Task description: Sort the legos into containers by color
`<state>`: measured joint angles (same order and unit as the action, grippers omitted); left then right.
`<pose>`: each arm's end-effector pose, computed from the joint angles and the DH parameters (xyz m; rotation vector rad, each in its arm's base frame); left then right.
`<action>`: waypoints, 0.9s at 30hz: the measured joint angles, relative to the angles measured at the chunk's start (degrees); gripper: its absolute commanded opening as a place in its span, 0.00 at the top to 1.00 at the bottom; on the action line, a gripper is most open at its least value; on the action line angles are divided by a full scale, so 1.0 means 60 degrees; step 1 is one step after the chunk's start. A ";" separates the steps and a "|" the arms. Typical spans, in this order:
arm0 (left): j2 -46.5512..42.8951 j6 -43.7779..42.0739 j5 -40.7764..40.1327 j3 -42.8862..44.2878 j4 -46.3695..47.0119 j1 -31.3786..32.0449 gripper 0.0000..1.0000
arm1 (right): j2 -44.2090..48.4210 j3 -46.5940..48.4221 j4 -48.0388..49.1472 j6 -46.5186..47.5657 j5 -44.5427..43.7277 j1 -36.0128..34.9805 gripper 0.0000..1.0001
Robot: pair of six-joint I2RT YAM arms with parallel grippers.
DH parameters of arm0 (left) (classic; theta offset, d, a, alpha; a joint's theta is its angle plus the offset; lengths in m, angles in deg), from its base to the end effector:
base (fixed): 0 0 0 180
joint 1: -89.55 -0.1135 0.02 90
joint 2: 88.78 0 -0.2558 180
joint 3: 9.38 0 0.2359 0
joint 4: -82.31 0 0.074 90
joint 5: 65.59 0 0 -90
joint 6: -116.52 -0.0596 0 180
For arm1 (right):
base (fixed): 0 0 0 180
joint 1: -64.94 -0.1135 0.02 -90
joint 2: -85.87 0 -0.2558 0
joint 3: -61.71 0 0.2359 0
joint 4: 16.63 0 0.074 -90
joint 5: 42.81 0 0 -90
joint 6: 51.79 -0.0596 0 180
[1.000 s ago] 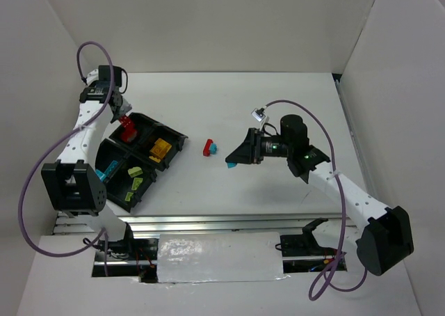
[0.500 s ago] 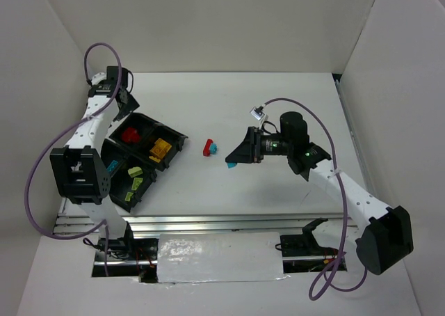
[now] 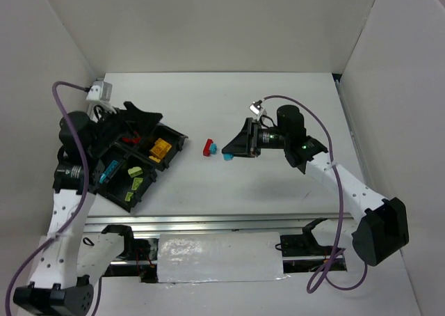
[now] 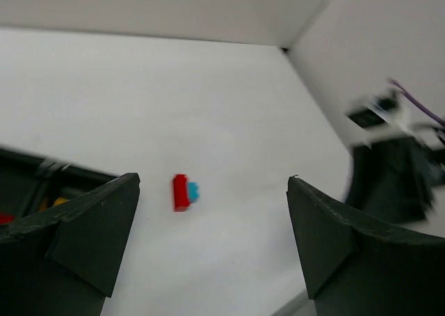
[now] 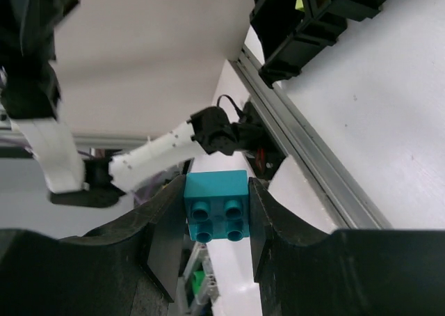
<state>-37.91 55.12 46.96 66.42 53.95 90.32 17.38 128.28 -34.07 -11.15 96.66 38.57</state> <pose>0.2010 -0.0256 0.4036 -0.0958 1.6713 -0.7101 0.2203 0.1598 0.3062 -0.2492 2.1590 1.6500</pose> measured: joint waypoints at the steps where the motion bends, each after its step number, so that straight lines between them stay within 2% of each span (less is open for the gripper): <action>1: -0.0386 -0.0047 0.0419 -0.0211 0.0317 0.0259 0.01 | -0.0058 0.0211 -0.0124 -0.0200 -0.0080 0.0000 1.00; 6: -0.1778 -0.0576 0.1184 -0.1268 0.1712 0.2200 0.01 | -0.0142 0.0750 -0.0164 -0.1796 -0.0168 0.0000 1.00; 10: -0.2182 -0.0860 0.1570 -0.1351 0.2069 0.2637 0.01 | -0.0142 0.0758 0.0022 -0.3264 0.0044 -0.0047 1.00; 20: -0.0973 -0.1501 0.2510 -0.0663 0.2521 0.3949 0.01 | -0.0168 0.1206 0.1920 -0.6145 0.0408 -0.0885 1.00; 27: -0.0117 -0.1730 0.2787 -0.0444 0.2594 0.4903 0.02 | -0.0474 0.1708 0.2852 -0.6805 0.0441 -0.1512 1.00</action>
<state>-38.61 44.74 63.68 63.75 69.51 119.74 14.54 138.53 -16.95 -51.98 99.30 29.50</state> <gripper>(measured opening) 0.992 0.438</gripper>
